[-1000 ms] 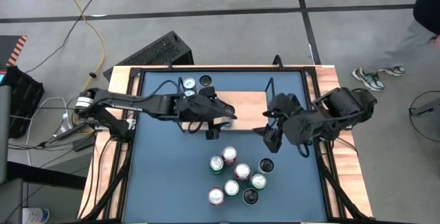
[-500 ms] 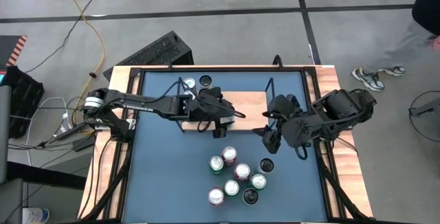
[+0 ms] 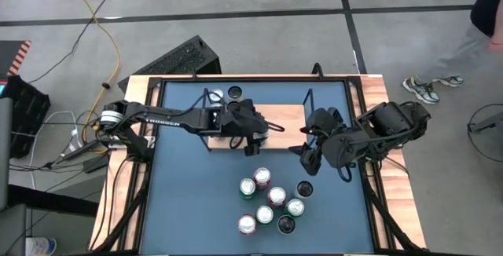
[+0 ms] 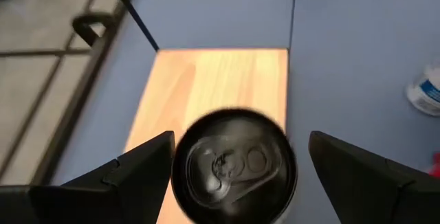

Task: Place canned beverage on shelf
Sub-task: Put the top white and blue soda can on the shelf

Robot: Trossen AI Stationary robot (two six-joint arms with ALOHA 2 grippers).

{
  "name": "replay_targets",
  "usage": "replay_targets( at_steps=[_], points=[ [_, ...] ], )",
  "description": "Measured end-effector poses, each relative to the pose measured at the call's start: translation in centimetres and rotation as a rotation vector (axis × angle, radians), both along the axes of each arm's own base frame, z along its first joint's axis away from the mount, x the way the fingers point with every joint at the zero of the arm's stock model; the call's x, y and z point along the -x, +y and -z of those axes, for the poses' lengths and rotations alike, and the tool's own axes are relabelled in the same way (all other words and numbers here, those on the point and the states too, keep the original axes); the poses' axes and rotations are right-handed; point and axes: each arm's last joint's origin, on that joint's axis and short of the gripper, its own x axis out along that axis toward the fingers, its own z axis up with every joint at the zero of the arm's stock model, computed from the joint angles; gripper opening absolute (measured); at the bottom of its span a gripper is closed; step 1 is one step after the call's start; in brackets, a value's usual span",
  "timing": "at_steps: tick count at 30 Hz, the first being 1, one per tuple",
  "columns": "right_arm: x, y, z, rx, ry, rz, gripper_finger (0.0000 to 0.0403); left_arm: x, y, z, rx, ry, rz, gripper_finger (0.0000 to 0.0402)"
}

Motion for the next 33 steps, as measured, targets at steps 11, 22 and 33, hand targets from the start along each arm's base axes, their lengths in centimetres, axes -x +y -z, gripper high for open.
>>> replay_targets(
  at_steps=[11,22,33],
  points=[
    [0.0,0.0,0.0,0.009,0.002,-0.007,0.0302,0.3,0.2,0.5,0.026,0.058,-0.011,0.0258],
    [0.0,0.0,0.0,0.015,0.004,-0.011,0.0302,0.4,0.0,-0.7,0.022,0.085,0.174,0.0244],
    [0.1,0.1,0.0,0.015,0.001,-0.012,0.0301,1.2,4.2,-7.8,-0.09,0.025,0.424,0.0244]
  ],
)
